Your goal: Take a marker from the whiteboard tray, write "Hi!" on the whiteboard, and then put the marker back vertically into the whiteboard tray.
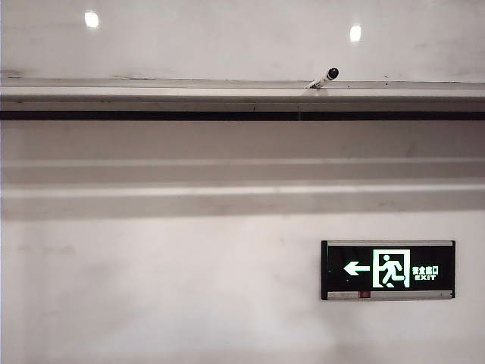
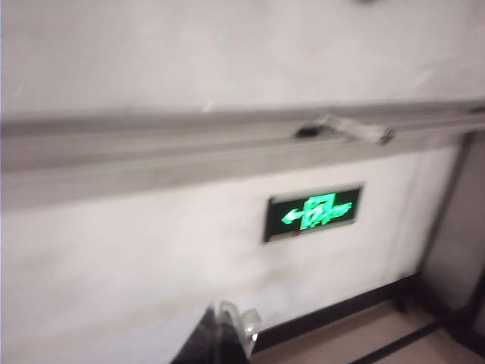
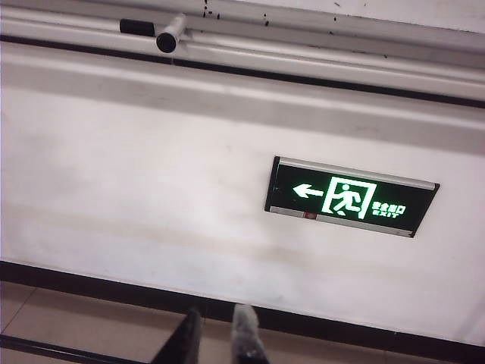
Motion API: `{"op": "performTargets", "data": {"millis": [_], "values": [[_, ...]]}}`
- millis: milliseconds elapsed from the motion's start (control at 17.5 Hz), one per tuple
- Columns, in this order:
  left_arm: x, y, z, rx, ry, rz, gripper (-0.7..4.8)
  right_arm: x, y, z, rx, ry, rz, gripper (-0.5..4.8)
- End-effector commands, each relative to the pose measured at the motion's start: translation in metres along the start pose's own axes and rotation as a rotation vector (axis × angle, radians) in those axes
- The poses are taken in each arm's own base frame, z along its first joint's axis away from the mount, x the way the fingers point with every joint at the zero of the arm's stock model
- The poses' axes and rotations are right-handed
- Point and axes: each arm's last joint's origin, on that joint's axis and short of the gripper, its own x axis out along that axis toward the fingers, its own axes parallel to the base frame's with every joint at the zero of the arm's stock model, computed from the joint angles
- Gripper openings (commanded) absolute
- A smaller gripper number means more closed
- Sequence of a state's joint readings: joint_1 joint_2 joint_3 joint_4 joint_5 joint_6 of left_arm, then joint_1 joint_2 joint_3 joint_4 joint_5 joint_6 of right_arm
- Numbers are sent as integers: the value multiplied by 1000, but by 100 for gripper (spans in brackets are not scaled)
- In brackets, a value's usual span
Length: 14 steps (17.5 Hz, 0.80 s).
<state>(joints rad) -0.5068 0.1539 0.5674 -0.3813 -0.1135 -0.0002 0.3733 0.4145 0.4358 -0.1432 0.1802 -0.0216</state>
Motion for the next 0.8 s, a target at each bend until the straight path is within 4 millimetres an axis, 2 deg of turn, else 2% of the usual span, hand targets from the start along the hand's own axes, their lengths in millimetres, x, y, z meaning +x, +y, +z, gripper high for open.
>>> {"op": "performTargets", "data": {"millis": [57,515,687,801], "values": [[6,0,-17,-8,6,10,-7,-1,0,2,5,-14,-1,63],[24,-5,-49,-65,-22,-88,-7,-1,0,2,5,-15,-1,63],[23,-2,-51,-51,-38,15,-7,-1,0,2,5,-15,-1,63],[22,4,-61,-37,-78,72,-7,-1,0,2,5,-13,0,64]]}}
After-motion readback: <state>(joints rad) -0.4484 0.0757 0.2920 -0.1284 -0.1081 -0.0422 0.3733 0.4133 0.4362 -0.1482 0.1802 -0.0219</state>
